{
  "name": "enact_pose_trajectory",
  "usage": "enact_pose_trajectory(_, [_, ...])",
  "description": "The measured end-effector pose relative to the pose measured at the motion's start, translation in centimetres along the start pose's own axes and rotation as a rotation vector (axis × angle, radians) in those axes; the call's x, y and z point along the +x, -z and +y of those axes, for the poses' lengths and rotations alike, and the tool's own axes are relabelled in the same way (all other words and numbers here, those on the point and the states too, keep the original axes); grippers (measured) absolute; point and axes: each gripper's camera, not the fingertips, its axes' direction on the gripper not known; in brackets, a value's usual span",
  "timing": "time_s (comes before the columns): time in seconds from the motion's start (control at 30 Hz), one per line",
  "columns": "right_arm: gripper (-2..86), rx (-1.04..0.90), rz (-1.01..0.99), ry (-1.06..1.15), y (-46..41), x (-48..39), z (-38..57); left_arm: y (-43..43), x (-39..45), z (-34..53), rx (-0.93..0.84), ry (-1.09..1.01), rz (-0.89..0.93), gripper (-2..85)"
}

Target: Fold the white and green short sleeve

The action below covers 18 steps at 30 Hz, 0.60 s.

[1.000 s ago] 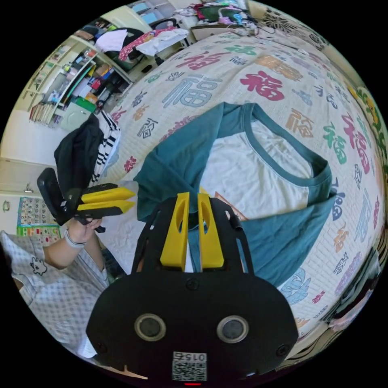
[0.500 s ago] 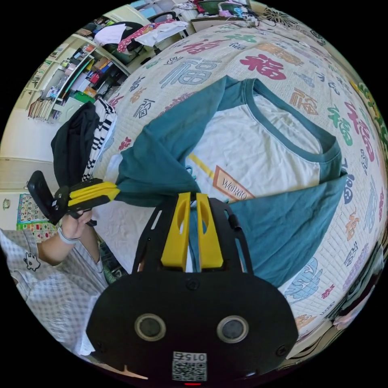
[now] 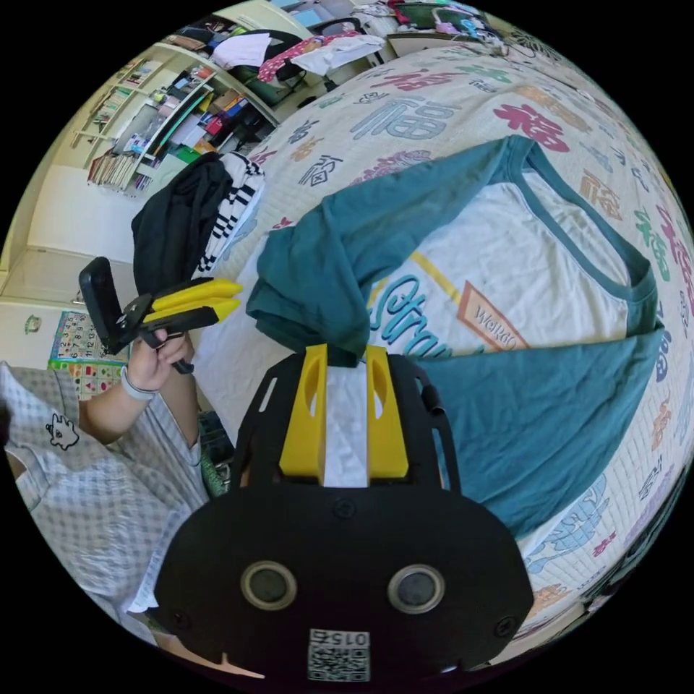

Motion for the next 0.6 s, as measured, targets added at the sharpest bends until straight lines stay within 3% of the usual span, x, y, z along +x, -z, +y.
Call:
enact_pose_trajectory(0.07, [1.9,0.01,0.059,0.026,0.7,-1.1,0.6,-0.1,1.9,-0.2,0.002,-0.101,-0.065,7.8])
enact_pose_trajectory(0.23, [-0.5,0.086,0.043,0.044,3.6,-2.7,2.2,-4.3,4.0,-0.6,-0.094,-0.222,-0.124,8.0])
enact_pose_trajectory(0.33, [-0.7,0.112,0.051,0.056,5.6,-3.4,3.3,-6.1,5.7,-0.1,-0.109,-0.3,-0.233,2.2])
enact_pose_trajectory(0.6, [-0.8,0.137,0.058,0.091,8.7,-5.0,5.4,-2.1,4.9,1.4,0.032,-0.188,-0.138,0.2])
